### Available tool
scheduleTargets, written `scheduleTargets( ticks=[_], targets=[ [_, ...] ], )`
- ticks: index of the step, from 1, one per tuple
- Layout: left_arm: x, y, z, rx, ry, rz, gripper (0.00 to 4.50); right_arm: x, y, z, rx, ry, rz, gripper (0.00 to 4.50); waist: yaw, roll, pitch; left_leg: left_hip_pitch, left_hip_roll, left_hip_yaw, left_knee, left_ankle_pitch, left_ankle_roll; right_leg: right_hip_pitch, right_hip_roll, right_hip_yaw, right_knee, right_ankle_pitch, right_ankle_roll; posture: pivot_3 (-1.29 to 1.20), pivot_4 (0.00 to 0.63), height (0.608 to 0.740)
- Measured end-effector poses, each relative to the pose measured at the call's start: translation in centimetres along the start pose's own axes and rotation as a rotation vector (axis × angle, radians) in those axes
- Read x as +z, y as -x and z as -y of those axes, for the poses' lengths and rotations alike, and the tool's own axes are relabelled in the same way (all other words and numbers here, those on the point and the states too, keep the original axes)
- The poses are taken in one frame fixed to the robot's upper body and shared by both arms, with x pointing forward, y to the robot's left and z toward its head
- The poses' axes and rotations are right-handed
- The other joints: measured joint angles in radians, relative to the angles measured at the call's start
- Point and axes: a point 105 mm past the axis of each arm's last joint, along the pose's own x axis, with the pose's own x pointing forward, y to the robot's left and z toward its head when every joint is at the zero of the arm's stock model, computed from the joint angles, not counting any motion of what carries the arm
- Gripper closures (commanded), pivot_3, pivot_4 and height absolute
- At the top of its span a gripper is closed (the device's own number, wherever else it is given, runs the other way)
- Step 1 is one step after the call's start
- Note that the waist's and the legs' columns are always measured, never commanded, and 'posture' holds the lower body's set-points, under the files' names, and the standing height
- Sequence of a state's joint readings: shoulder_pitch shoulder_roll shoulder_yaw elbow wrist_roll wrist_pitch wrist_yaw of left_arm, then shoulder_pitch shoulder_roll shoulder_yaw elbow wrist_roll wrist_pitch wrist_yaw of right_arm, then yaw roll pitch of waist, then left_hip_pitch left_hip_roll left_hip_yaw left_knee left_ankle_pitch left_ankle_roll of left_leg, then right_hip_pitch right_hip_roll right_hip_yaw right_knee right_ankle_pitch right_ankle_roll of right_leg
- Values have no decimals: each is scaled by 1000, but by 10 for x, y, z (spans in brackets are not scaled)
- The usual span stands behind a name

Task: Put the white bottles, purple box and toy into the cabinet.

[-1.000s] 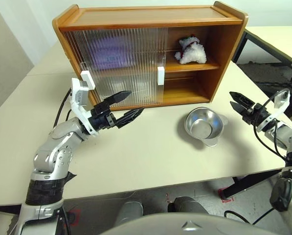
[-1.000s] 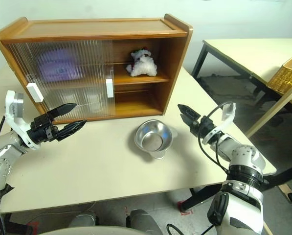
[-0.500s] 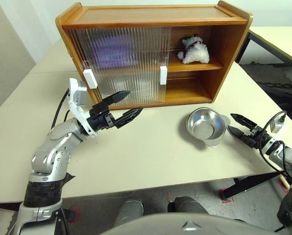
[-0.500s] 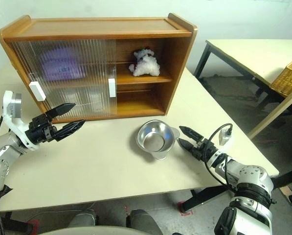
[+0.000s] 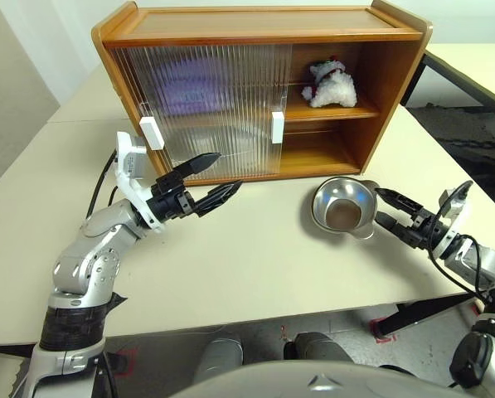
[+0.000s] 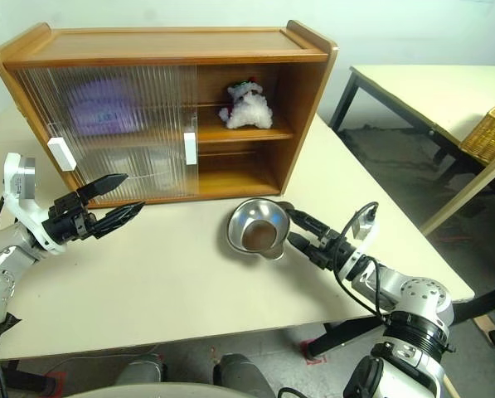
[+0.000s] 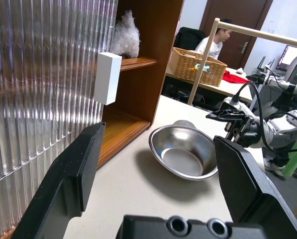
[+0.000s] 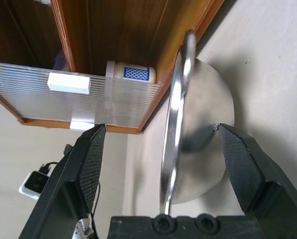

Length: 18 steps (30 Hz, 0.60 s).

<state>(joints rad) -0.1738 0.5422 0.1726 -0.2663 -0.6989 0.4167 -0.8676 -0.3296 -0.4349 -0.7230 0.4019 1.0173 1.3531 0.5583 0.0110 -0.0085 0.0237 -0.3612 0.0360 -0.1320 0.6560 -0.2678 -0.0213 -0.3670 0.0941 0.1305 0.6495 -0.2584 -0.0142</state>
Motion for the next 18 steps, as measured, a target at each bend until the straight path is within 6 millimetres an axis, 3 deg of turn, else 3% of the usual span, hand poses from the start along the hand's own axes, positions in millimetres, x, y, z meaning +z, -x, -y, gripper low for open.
scheduleTargets(
  ticks=[7,18],
  targets=[
    [1,-1,0,-3,1,1,0,21,3,7,-63,98,112,17,0,0,0,-1,0,0,1,0,1,-1,0,0,0,0,0,28,28,740],
    [6,-3,1,-15,-14,8,0,19,-7,26,-70,92,127,17,0,0,0,-2,0,0,3,0,1,0,0,0,0,2,4,34,21,740]
  ],
)
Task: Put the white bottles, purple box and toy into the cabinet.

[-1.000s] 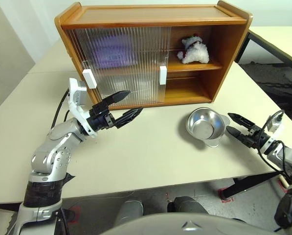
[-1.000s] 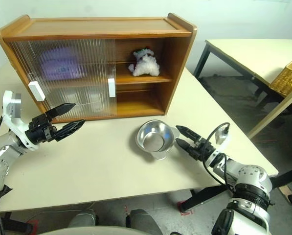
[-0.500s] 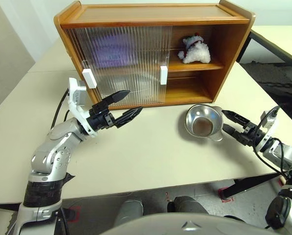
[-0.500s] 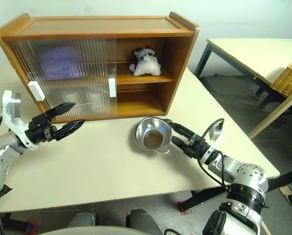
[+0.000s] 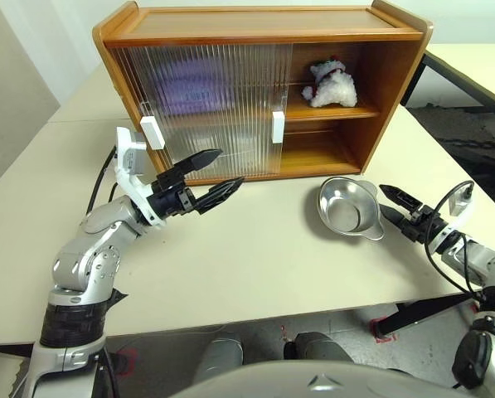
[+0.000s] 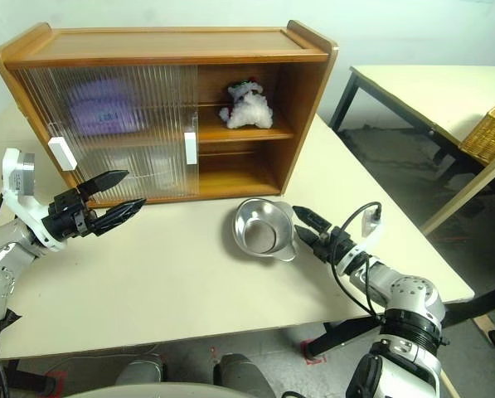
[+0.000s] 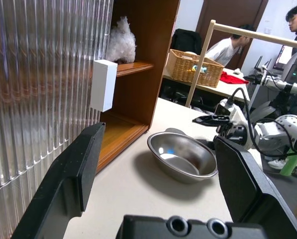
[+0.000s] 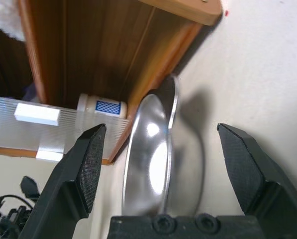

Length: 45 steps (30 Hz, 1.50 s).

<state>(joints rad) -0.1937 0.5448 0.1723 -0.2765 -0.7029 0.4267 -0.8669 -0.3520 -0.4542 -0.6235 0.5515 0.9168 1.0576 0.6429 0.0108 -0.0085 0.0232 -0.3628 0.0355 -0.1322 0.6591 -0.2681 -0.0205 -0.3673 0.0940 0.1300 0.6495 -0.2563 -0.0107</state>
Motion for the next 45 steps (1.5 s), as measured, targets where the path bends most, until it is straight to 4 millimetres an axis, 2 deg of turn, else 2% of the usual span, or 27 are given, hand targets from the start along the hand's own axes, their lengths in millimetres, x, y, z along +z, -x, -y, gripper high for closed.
scheduleTargets(
  ticks=[5,15,21,35,38,41,42,45],
  targets=[
    [-1,2,0,3,2,-8,0,4,-11,0,18,19,4,17,1,0,0,0,0,0,1,0,0,1,0,0,0,1,1,41,22,740],
    [-4,3,0,10,8,-13,0,11,-5,10,12,32,14,17,10,0,0,2,0,0,1,0,0,3,0,0,0,2,1,41,22,740],
    [-3,3,-1,16,8,-12,0,13,-13,11,18,39,16,17,9,0,0,8,0,0,1,1,0,7,0,0,0,1,-1,44,21,740],
    [-1,3,1,17,-5,-14,0,12,-30,12,40,52,23,17,13,0,0,8,2,1,0,1,0,7,0,0,0,2,-3,61,18,740],
    [-1,3,1,17,-5,-15,0,12,-29,14,35,51,22,671,14,0,0,9,2,1,1,1,0,8,0,0,0,2,-3,62,19,740],
    [-2,4,1,17,-5,-15,0,11,-27,18,23,45,22,1720,14,0,0,9,2,1,1,1,0,8,0,0,0,2,-4,61,18,740],
    [-2,4,1,17,-5,-15,0,11,-26,19,19,45,21,2195,14,0,0,10,2,1,1,1,0,8,0,0,0,2,-4,61,18,740],
    [-2,4,1,17,-5,-15,0,13,-26,15,40,51,21,3264,14,0,0,12,3,1,0,1,0,11,0,0,0,2,-4,59,18,740]
  ],
)
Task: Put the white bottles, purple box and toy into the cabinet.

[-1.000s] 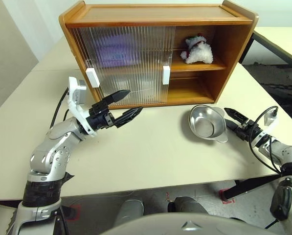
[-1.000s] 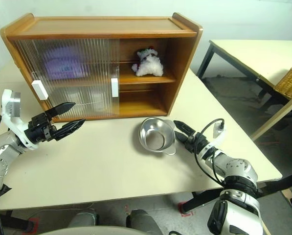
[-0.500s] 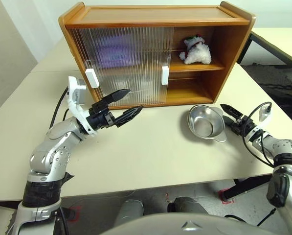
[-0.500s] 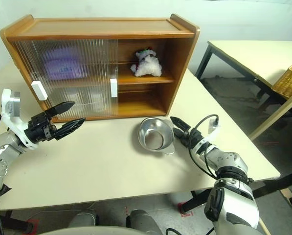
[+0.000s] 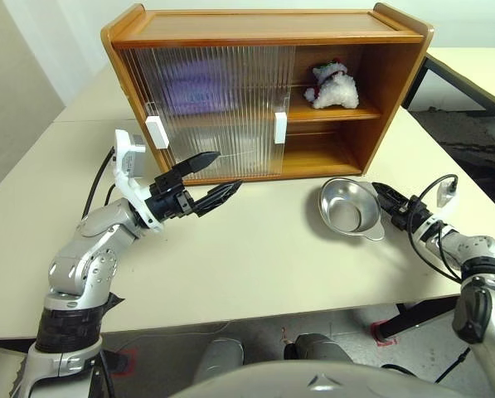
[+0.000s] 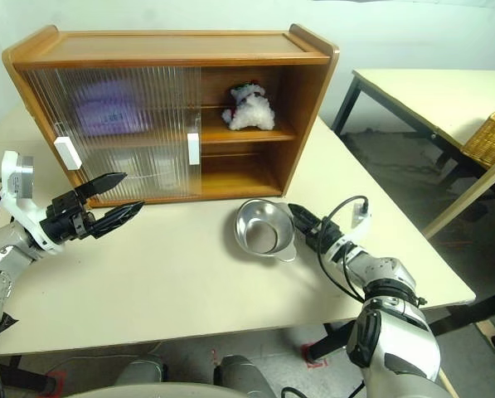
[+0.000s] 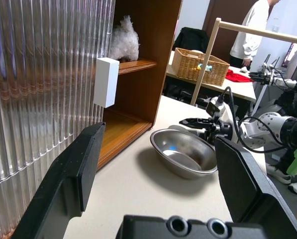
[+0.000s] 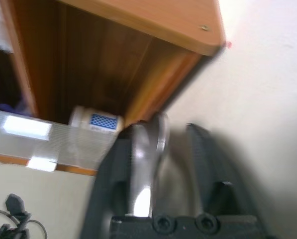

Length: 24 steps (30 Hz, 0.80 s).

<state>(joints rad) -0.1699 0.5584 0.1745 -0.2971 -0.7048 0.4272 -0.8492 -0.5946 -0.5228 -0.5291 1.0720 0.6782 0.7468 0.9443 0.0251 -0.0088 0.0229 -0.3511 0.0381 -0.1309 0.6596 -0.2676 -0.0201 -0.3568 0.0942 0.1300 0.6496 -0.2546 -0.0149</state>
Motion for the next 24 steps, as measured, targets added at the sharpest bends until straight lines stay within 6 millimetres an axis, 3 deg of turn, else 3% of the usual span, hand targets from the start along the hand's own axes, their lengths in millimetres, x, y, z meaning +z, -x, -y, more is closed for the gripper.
scheduleTargets(
  ticks=[3,4,24],
  targets=[
    [0,0,0,0,0,0,0,3,-2,-4,15,12,-2,4414,0,-1,0,3,0,0,1,0,0,3,0,0,0,0,0,57,14,740],
    [0,0,0,0,-1,0,0,3,-2,-5,18,14,-2,4465,0,-2,-1,3,0,0,1,0,0,4,-1,0,0,0,0,57,13,740],
    [1,0,-1,0,-9,-6,0,8,0,-3,8,1,26,4465,-1,-4,-2,3,1,-1,1,0,-1,4,-3,1,0,0,-1,46,7,740]
  ],
)
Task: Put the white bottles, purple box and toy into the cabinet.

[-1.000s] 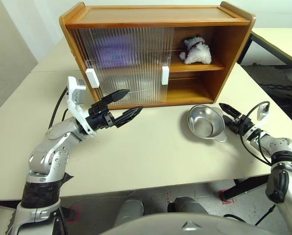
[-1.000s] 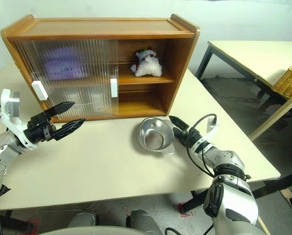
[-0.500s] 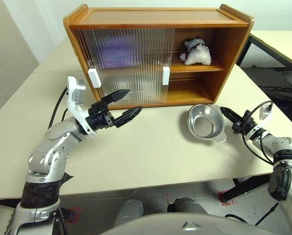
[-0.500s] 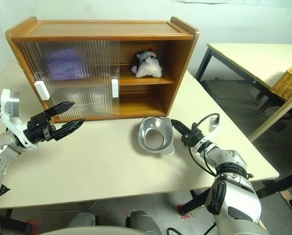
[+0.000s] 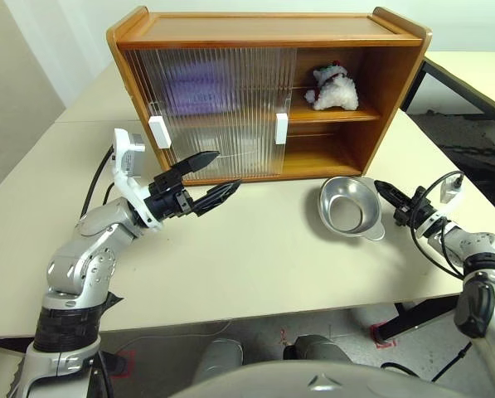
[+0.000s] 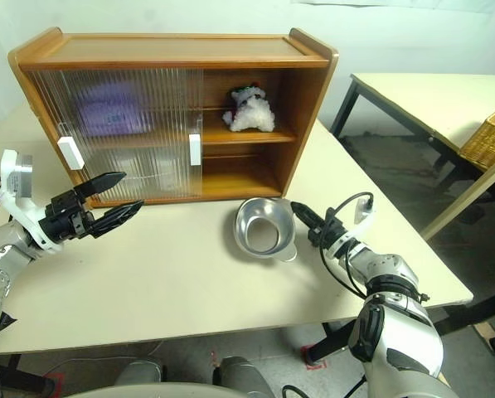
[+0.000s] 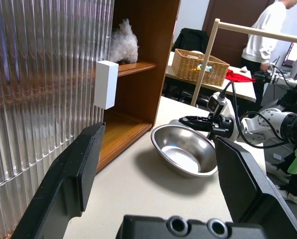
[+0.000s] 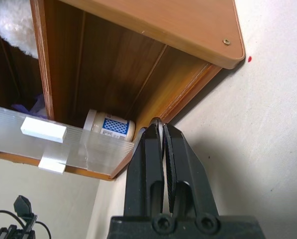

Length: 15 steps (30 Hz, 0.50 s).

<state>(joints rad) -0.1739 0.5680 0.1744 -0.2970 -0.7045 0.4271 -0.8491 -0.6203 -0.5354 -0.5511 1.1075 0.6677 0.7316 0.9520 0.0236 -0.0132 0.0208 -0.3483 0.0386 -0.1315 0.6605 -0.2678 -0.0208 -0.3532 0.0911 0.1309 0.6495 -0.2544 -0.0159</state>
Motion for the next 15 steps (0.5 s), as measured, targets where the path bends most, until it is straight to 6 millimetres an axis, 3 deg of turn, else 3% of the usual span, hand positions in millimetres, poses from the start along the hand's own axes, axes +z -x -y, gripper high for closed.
scheduleTargets(
  ticks=[9,15],
  targets=[
    [1,0,-1,-7,-3,3,0,0,-9,-5,2,-88,40,4465,-8,0,0,-1,0,1,-3,0,0,-4,1,1,0,0,-1,45,11,740],
    [0,0,0,-13,-8,5,0,-21,-48,-38,99,-156,31,4465,-18,2,1,-1,2,0,-7,-1,0,-7,8,0,0,-1,-3,49,14,740]
  ],
)
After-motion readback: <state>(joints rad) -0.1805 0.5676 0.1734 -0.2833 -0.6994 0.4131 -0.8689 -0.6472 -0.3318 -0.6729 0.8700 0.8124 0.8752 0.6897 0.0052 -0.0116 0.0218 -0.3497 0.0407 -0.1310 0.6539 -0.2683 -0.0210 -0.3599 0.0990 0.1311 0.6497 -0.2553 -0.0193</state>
